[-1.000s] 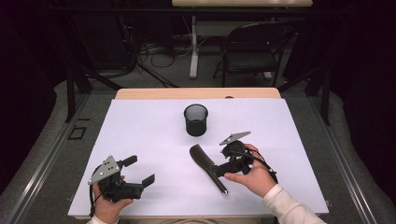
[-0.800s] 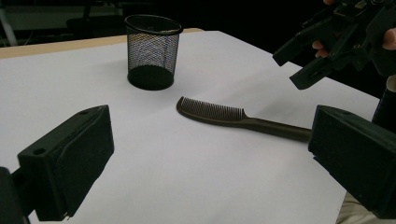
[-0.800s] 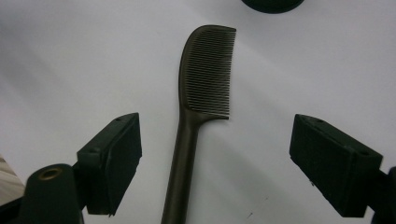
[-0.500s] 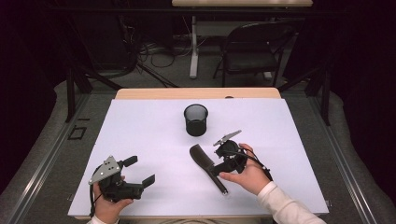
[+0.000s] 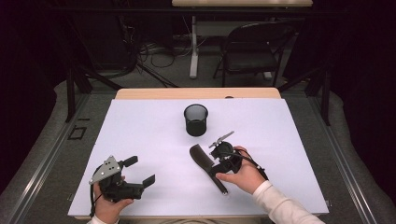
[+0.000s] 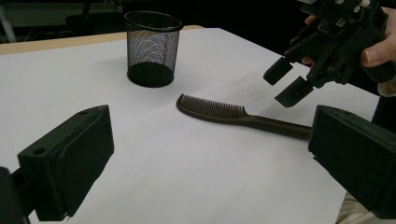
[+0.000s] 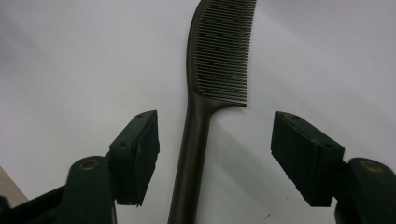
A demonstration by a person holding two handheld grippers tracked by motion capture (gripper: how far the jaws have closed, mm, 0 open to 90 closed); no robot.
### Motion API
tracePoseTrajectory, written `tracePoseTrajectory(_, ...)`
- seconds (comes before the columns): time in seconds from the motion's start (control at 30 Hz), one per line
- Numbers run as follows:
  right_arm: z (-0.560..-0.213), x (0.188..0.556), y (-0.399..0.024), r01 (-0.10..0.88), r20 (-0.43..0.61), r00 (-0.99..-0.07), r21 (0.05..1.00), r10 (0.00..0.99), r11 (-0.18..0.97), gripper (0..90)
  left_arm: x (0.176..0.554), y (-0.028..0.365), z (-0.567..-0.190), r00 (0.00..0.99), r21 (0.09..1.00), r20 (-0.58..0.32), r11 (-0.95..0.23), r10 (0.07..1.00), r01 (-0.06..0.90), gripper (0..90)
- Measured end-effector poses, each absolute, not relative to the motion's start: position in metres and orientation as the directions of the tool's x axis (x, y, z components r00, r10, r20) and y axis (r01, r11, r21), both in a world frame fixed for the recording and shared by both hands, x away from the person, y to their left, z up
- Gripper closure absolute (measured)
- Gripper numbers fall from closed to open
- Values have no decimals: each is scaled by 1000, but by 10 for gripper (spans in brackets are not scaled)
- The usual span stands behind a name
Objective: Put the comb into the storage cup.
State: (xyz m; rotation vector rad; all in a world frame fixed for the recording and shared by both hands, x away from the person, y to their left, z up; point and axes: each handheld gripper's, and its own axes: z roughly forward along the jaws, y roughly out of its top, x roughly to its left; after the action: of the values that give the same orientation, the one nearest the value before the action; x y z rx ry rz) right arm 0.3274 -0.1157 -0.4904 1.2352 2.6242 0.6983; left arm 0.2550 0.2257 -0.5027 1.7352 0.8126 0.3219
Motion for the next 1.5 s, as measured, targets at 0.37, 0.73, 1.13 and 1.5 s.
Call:
tracePoseTrajectory(0.37,-495,332,-113,703,56,-625,474,779,530,378,255,225,-503,724,924,-190,-128,663,360,4)
tracePoseTrajectory(0.73,-501,337,-111,741,83,-602,428,794,518,388,256,225,-504,726,922,-195,-129,660,365,4)
tracePoseTrajectory(1.13,-507,343,-109,796,135,-552,381,823,471,490,256,225,-505,725,920,-196,-132,660,369,4)
tracePoseTrajectory(1.5,-512,343,-106,801,136,-558,345,818,489,557,257,225,-505,723,919,-198,-130,661,371,4)
